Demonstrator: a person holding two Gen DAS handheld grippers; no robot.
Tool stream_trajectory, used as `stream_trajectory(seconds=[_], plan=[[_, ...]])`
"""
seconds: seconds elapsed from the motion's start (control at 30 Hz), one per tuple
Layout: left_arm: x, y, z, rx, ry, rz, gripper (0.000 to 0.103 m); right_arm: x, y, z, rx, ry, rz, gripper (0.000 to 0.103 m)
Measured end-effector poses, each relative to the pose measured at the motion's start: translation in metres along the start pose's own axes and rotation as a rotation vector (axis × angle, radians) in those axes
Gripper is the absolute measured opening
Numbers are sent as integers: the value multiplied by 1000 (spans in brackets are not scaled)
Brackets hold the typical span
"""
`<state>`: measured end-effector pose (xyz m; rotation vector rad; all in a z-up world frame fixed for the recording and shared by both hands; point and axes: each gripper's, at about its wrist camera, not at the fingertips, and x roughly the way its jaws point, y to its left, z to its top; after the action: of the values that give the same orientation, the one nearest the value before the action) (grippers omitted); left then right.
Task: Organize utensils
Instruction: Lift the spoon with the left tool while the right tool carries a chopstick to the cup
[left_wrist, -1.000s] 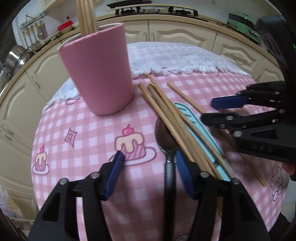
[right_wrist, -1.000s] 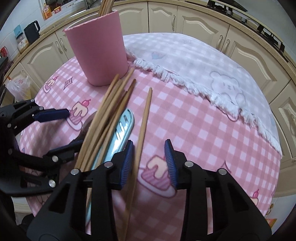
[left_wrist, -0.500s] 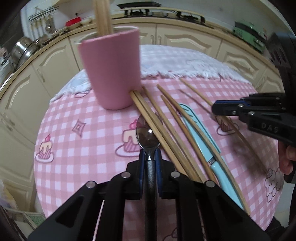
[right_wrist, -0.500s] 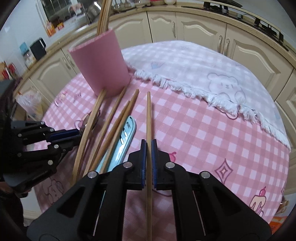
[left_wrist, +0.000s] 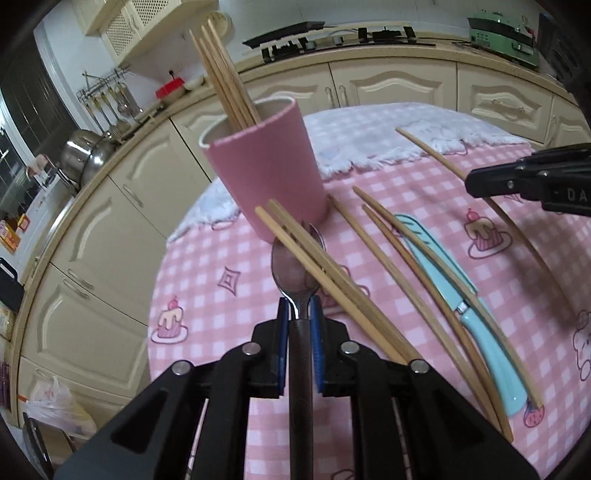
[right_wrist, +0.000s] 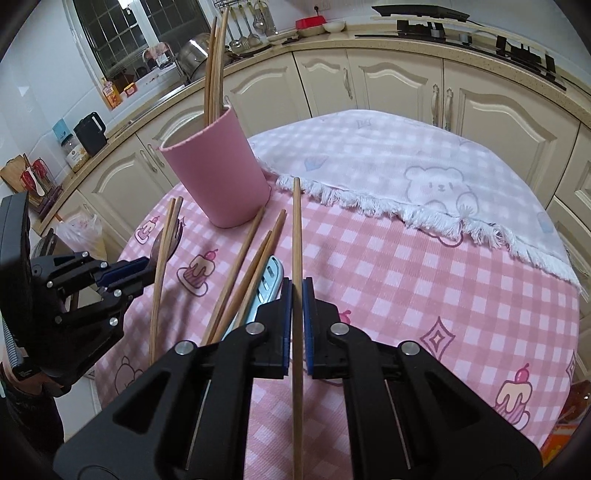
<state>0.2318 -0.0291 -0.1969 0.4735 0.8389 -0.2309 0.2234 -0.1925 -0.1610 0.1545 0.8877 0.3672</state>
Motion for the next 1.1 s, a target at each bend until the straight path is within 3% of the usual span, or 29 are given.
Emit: stream_trajectory(seconds=[0.1, 0.17, 0.2, 0.37, 0.7, 0.97, 1.1], plan=[[-2, 0, 1, 28, -23, 48, 11, -4, 2, 1, -1, -15, 4, 6], [-6, 10, 3, -51, -56, -31, 11, -8, 3, 1, -2, -27, 9, 6], [-6, 14, 3, -86, -65, -34, 11, -10, 4, 2, -4, -37, 12, 6], [-14, 39, 1, -248, -160, -32, 11, -19, 9, 6, -21, -71, 30, 6], [-40, 73, 0, -395, -376, -5, 11, -30, 24, 20, -42, -161, 86, 6], [-37, 110, 17, -516, -481, -73, 11, -39, 21, 38, 0, -265, 119, 6], [-56, 115, 30, -525, -586, -120, 11, -47, 23, 55, 8, -335, 134, 6]])
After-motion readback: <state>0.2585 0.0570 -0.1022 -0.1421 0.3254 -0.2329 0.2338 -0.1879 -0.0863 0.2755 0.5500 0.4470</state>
